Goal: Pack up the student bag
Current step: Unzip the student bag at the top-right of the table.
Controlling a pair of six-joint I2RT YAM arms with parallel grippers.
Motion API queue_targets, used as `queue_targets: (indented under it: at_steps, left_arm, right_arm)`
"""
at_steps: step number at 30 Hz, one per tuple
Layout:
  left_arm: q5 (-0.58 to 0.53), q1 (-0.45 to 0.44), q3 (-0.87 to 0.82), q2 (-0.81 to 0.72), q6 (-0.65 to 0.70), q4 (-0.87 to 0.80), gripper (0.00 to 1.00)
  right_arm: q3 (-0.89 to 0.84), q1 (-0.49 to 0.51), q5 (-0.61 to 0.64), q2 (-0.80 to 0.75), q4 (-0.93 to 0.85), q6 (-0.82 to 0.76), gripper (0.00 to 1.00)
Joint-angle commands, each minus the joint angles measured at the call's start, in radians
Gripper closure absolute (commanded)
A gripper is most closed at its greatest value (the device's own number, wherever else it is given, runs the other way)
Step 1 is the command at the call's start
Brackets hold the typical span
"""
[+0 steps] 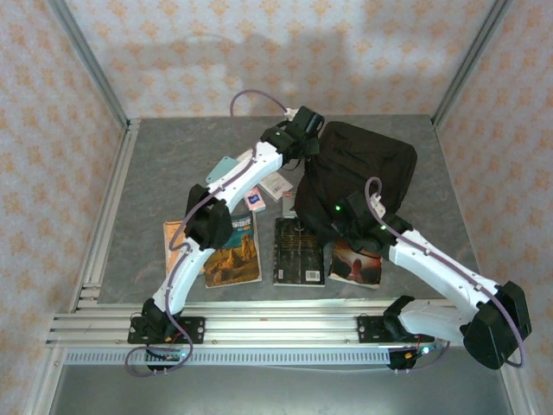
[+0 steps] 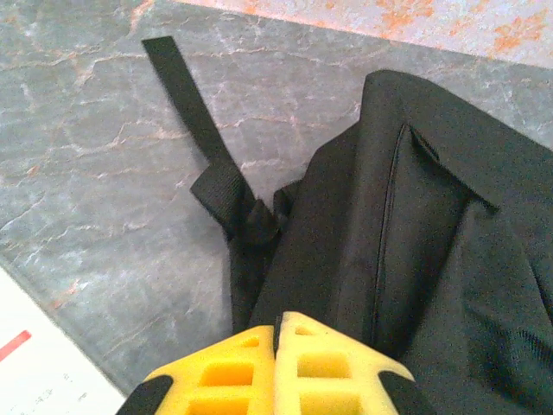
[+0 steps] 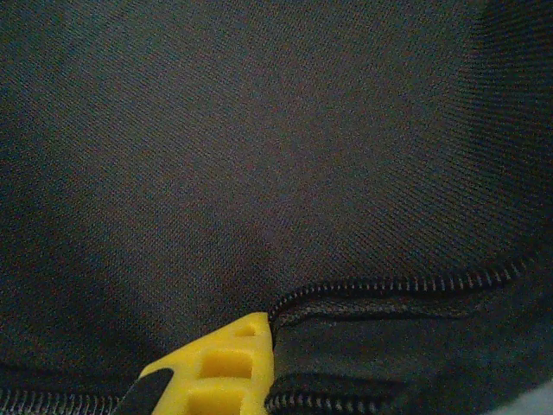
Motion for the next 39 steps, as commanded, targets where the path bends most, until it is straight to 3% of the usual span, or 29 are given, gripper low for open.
queue_targets:
  at_steps: [1, 6, 12, 15, 18, 25, 30, 34, 35, 37, 39]
  left_arm:
    - [-0.033, 0.027, 0.115, 0.052, 0.023, -0.037, 1.0]
    - [0.108, 0.053, 0.144, 0.026, -0.003, -0.032, 1.0]
    - [0.203, 0.085, 0.094, -0.149, 0.052, -0.095, 0.62]
    - [0.209, 0.107, -0.081, -0.318, 0.045, -0.06, 0.46]
    - [0.197, 0.117, -0.296, -0.5, 0.053, 0.002, 0.36]
    - [0.206, 0.117, -0.707, -0.829, 0.021, 0.059, 0.32]
    - [0.24, 0.119, -0.933, -1.001, 0.036, 0.06, 0.32]
    - [0.234, 0.12, -1.071, -1.092, 0.017, 0.053, 0.32]
    - [0.233, 0.121, -1.101, -1.109, 0.008, 0.042, 0.32]
    - [0.21, 0.122, -1.145, -1.136, -0.008, 0.005, 0.32]
    - [0.159, 0.122, -1.204, -1.177, -0.058, -0.011, 0.32]
  right_arm:
    - [-0.02, -0.001, -0.034, -0.012, 0.013, -0.029, 1.0]
    - [-0.004, -0.001, -0.012, -0.029, 0.106, 0.051, 1.0]
    - [0.011, -0.003, 0.169, -0.12, 0.286, 0.21, 1.0]
    - [0.105, -0.038, 0.278, -0.104, 0.292, 0.144, 1.0]
    - [0.209, -0.116, 0.281, -0.026, 0.282, 0.085, 1.0]
    - [0.417, -0.203, 0.291, 0.261, 0.239, 0.021, 1.0]
    - [0.535, -0.222, 0.04, 0.502, 0.353, -0.148, 1.0]
    - [0.751, -0.223, -0.042, 0.687, 0.173, -0.264, 1.0]
    - [0.794, -0.223, -0.049, 0.722, 0.124, -0.288, 0.97]
    - [0.84, -0.223, -0.067, 0.765, 0.075, -0.345, 0.82]
    - [0.862, -0.223, -0.102, 0.781, 0.046, -0.416, 0.44]
